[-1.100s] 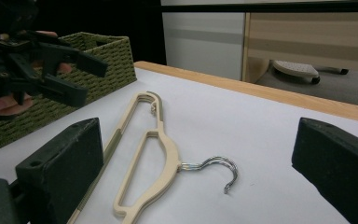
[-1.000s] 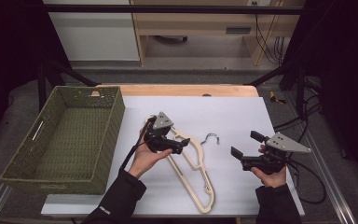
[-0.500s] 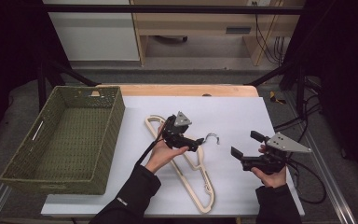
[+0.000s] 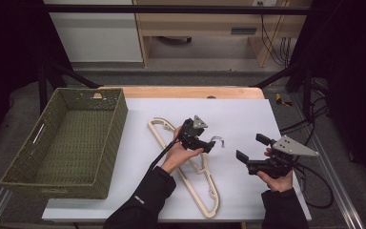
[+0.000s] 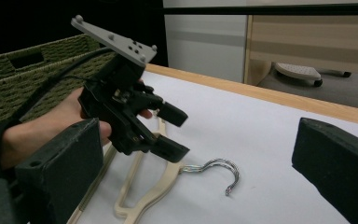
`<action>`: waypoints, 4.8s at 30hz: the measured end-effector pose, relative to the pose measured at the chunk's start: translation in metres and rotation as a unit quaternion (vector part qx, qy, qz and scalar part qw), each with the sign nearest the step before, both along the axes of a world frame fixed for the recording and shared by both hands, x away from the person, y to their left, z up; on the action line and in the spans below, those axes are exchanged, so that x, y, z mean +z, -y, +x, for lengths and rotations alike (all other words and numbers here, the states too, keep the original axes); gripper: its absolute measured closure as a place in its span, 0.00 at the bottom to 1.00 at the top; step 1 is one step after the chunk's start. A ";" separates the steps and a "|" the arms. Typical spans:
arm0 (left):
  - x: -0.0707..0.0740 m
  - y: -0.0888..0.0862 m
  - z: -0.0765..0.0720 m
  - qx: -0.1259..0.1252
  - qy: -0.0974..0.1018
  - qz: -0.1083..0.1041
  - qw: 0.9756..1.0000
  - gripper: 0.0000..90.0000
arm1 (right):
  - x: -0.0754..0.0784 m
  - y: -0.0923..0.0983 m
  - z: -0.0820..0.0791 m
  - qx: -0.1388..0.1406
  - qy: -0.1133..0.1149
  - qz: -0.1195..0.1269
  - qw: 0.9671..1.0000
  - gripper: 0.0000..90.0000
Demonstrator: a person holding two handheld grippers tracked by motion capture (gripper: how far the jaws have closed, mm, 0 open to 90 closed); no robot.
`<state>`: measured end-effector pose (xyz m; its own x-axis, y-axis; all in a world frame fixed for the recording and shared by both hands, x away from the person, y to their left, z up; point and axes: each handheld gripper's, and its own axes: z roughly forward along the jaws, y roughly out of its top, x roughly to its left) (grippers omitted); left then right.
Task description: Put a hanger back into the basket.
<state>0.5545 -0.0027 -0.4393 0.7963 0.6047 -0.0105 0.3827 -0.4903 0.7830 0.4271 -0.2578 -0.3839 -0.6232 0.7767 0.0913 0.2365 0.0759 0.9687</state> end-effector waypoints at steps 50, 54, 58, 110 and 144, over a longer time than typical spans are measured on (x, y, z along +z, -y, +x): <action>-0.006 0.002 -0.004 -0.042 0.010 0.036 0.998 0.98 | -0.009 -0.015 0.004 0.022 -0.024 -0.008 0.999 0.08; 0.000 -0.004 -0.011 -0.039 0.023 0.021 0.999 0.98 | -0.015 -0.023 0.007 0.030 -0.043 -0.011 0.999 0.10; 0.006 -0.009 -0.017 -0.041 0.032 0.014 0.999 0.98 | -0.024 -0.038 0.011 0.036 -0.062 -0.021 0.997 0.12; 0.048 -0.066 -0.054 -0.023 0.061 -0.022 0.998 0.71 | -0.072 -0.108 0.048 0.095 -0.251 0.032 0.963 0.86; 0.073 -0.174 -0.131 0.001 0.046 -0.076 0.996 0.15 | -0.024 -0.099 0.017 0.184 -0.225 0.044 0.956 0.96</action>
<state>0.4239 0.1715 -0.3665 0.7965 0.6039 -0.0285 0.3062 -0.3624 0.8803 0.4437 -0.1585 -0.4079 -0.7353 0.4901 0.4681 0.6029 0.1575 0.7821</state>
